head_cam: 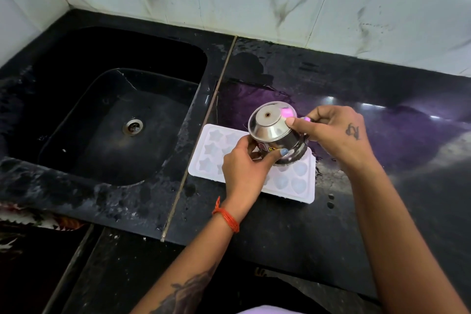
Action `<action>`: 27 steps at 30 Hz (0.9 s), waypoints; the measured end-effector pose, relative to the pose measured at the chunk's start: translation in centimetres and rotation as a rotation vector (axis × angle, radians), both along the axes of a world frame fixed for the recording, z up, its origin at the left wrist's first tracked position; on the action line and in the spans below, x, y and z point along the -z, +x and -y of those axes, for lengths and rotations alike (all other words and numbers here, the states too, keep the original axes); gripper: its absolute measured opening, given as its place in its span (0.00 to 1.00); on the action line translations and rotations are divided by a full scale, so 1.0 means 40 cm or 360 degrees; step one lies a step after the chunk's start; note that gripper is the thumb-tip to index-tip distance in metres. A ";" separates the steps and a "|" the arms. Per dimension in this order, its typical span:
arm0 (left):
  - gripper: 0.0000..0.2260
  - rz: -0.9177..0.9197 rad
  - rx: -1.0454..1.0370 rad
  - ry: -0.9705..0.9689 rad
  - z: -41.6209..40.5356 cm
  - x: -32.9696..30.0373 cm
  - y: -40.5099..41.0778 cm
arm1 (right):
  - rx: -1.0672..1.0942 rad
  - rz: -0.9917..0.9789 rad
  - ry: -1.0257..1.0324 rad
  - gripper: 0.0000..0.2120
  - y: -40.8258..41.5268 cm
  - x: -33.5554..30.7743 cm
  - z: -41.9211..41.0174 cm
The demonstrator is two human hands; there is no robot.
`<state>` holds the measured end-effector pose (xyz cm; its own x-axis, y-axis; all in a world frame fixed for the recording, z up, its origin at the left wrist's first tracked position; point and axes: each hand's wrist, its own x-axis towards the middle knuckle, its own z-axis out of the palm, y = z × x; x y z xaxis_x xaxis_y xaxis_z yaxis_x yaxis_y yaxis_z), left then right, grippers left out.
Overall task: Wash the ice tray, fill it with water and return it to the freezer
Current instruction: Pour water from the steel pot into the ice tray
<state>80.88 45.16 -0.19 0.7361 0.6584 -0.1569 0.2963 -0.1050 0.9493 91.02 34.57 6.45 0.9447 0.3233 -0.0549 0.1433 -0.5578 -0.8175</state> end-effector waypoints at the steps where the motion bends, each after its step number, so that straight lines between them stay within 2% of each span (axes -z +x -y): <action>1: 0.19 0.0002 0.0013 -0.0002 0.002 0.000 0.002 | 0.0012 0.0003 -0.0004 0.18 -0.001 -0.002 0.004; 7: 0.22 0.0040 0.0096 -0.0165 0.016 0.012 0.013 | 0.0033 0.0124 -0.0081 0.17 -0.011 -0.018 0.018; 17: 0.22 0.0125 0.0163 -0.0561 0.046 0.033 0.015 | -0.0067 0.0407 -0.0396 0.16 -0.021 -0.036 0.025; 23: 0.20 0.0171 0.0168 -0.0667 0.055 0.047 0.017 | -0.0113 0.0499 -0.0510 0.17 -0.022 -0.040 0.023; 27: 0.21 0.0189 0.0182 -0.0695 0.059 0.050 0.018 | -0.0121 0.0535 -0.0538 0.18 -0.025 -0.046 0.022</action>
